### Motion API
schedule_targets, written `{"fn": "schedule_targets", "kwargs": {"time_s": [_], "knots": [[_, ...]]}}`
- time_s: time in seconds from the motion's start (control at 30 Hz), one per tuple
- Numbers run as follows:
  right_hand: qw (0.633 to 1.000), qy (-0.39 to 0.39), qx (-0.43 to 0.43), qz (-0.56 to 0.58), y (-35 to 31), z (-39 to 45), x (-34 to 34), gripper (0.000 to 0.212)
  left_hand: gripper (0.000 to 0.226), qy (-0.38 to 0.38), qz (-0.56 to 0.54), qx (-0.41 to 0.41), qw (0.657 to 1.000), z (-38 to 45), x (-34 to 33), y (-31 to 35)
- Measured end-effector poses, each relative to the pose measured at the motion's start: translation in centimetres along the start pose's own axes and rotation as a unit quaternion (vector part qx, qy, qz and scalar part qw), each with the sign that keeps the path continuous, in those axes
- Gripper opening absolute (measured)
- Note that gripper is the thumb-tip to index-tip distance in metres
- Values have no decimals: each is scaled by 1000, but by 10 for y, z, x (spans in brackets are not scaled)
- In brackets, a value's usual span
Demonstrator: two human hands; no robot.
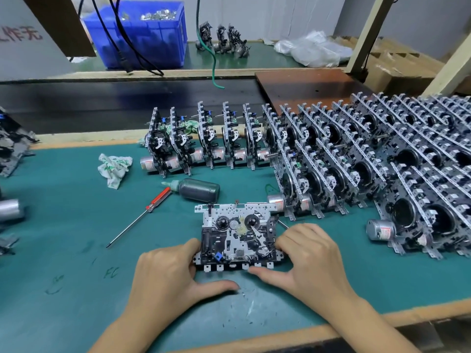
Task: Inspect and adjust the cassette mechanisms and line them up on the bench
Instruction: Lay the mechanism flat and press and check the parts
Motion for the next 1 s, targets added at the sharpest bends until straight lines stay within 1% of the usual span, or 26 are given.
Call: {"fn": "schedule_targets", "kwargs": {"time_s": [0.07,0.2,0.33,0.5,0.57,0.7,0.73,0.83,0.9,0.93,1.0], "knots": [[1000,-3,0,-3,1,2,0,60,82,6,-7,6,1000,1,0,0],[1000,-14,-1,-4,2,3,1,57,71,7,-11,-6,1000,-1,2,4],[1000,-2,-18,-5,2,2,4,53,77,6,-29,-35,999,-1,5,9],[1000,0,-32,-2,1,3,4,53,79,12,-31,-18,999,3,8,7],[999,-14,-42,4,4,4,1,52,79,14,-28,-11,999,3,8,6],[996,-78,22,42,1,5,-3,50,79,8,-30,19,999,2,8,0],[994,-86,22,56,1,6,-1,50,80,2,-35,19,999,2,8,-1],[989,-117,-22,91,1,11,0,51,77,-10,-70,35,997,2,10,-4],[976,-141,-86,141,3,14,1,49,76,-12,-132,73,988,2,12,-9],[962,-147,-133,189,7,14,1,48,74,-8,-171,97,981,3,13,-12],[919,-153,-229,282,12,13,1,50,68,6,-245,143,959,4,15,-17]]}}
Point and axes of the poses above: each hand's wrist, its own z-axis towards the middle knuckle, its own x-axis out of the back of the hand, y = z × x, the point moved 9 cm from there along z, towards the middle knuckle, and after that the axes turned 12 degrees about y, right-handed, at the moved point
